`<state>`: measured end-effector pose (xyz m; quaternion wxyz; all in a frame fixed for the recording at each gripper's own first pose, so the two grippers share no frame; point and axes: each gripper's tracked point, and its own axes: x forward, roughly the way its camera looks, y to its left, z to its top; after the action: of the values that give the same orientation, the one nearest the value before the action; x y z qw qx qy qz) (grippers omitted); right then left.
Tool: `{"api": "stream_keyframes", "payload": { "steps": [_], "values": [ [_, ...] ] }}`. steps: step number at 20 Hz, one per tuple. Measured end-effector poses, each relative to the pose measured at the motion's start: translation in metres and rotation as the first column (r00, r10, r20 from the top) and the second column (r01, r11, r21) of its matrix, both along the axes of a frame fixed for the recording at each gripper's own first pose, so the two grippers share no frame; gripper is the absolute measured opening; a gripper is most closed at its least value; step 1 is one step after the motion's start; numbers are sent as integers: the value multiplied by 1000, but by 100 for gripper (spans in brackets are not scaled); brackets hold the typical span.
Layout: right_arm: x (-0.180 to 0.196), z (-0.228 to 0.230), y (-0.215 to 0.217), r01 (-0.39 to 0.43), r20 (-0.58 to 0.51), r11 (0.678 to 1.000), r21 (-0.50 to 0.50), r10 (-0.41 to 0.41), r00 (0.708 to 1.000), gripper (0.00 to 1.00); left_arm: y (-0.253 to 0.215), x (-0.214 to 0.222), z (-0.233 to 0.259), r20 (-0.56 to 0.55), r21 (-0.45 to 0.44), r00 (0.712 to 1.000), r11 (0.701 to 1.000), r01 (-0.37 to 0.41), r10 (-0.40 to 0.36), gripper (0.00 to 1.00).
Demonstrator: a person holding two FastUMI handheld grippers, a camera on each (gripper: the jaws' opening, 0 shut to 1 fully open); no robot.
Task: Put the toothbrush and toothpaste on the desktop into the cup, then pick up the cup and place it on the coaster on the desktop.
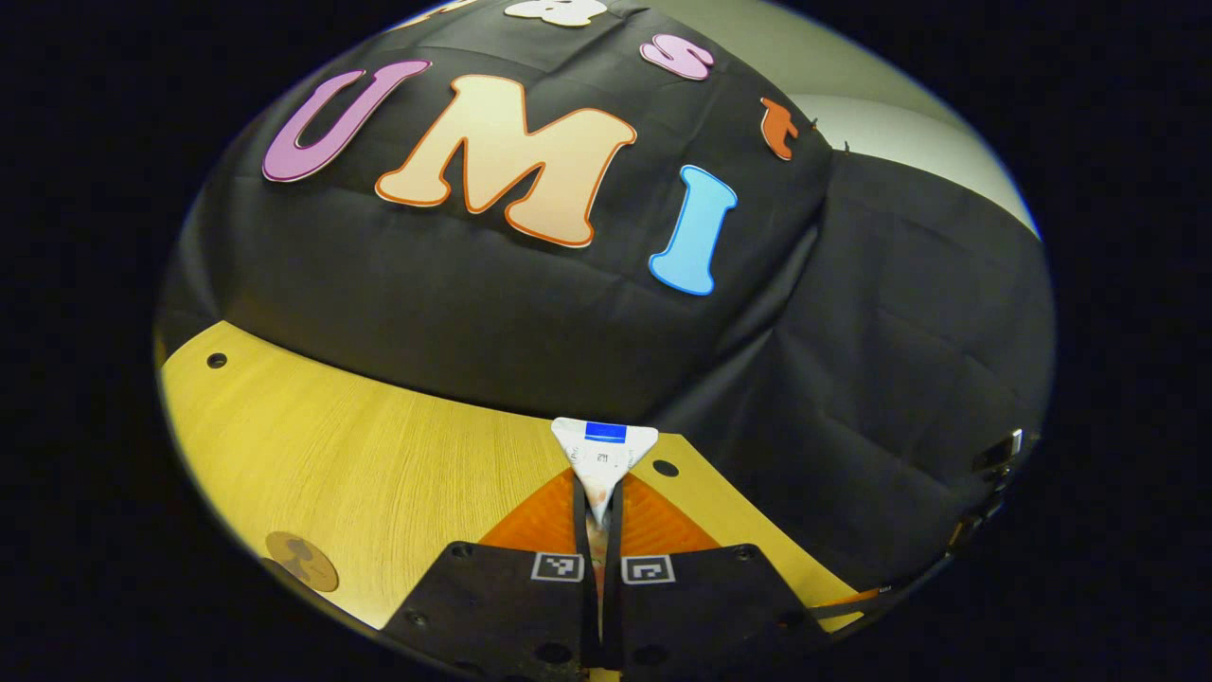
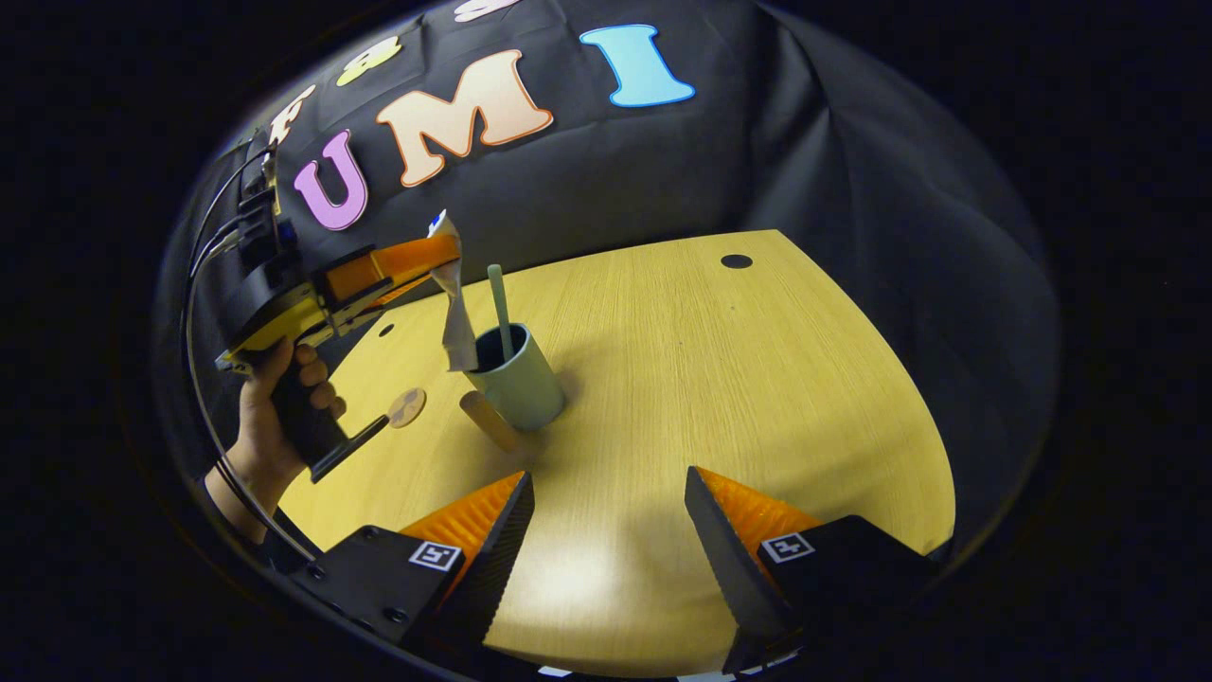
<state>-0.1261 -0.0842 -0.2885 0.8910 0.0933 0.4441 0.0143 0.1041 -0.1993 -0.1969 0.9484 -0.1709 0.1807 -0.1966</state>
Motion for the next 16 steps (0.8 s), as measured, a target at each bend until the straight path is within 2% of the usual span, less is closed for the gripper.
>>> {"api": "stream_keyframes", "payload": {
  "steps": [3,9,11,12,14,15,16],
  "values": [
    [-4,-4,-15,2,-20,1000,-12,-2,1000,98,-2,5,-12,21,31,999,999,-43,42,0],
    [5,-5,-26,12,-20,1000,-5,-13,1000,98,0,-6,-32,-10,86,995,992,-97,98,4],
    [9,-5,-24,1,-20,1000,3,-1,1000,94,5,-11,-39,-31,98,992,988,-115,119,4],
    [11,-5,-22,-4,-18,1000,9,4,1000,99,7,-14,-41,-41,102,991,987,-124,129,4],
    [14,-5,-18,-18,-14,1000,21,18,1000,99,10,-20,-39,-43,90,989,986,-140,145,5],
    [15,-4,-16,-25,-11,999,23,25,1000,99,10,-23,-37,-44,74,988,986,-146,150,14],
    [18,-2,-14,-37,-3,999,18,37,999,99,10,-28,-33,-45,57,988,988,-145,148,12]
  ]
}}
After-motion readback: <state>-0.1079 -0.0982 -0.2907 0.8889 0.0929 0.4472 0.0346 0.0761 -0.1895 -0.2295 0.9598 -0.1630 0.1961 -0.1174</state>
